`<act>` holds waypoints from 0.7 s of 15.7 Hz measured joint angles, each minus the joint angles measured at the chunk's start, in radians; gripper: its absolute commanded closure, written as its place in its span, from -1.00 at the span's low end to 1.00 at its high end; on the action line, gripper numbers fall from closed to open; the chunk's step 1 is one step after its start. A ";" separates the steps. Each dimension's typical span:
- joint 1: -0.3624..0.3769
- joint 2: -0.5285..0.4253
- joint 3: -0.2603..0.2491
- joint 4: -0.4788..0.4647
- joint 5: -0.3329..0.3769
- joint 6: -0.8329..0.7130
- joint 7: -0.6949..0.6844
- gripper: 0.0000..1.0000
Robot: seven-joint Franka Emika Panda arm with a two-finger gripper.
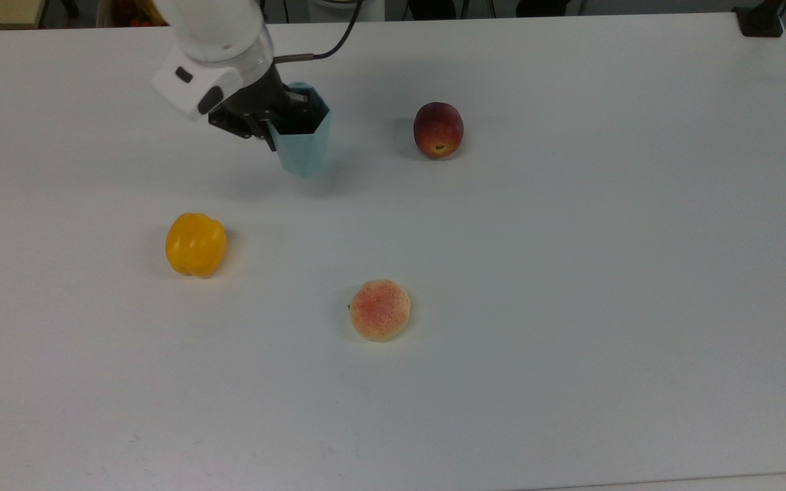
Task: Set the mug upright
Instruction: 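Lift and rotate the mug so its base faces the table, then lower the upright mug onto the table and open the gripper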
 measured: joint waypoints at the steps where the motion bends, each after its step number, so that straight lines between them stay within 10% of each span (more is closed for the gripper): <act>1: -0.008 0.009 -0.008 -0.004 0.027 0.015 -0.028 1.00; 11: -0.015 0.113 -0.017 -0.049 0.068 0.100 -0.172 1.00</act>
